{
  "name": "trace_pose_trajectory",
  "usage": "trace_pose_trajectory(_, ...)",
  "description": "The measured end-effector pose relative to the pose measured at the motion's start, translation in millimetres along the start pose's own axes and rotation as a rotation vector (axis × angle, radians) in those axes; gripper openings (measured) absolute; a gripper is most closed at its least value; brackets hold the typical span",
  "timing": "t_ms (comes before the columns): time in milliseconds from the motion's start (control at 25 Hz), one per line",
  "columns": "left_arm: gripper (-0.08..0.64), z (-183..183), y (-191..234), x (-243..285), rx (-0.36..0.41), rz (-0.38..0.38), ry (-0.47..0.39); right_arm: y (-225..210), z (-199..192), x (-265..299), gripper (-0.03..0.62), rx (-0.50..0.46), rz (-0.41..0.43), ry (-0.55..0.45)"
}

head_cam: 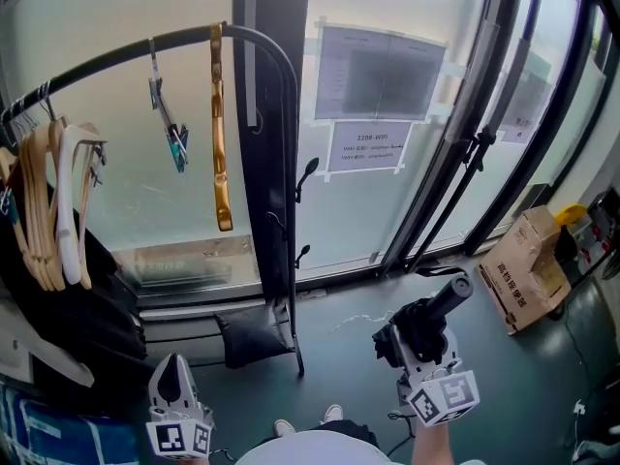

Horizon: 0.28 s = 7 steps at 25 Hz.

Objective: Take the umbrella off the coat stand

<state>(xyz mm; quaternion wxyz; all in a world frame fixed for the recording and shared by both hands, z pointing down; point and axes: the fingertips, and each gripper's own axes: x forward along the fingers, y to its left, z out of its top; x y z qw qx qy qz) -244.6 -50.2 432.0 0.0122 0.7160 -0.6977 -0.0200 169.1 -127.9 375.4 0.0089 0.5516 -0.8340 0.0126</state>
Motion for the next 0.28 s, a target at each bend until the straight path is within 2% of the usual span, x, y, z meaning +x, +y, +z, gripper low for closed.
trace_pose_trajectory(280,0.026,-2.1,1.2,-6.8,0.003,0.0,0.002,5.9,2.0,-3.6,0.242,0.042,0.02,-0.016)
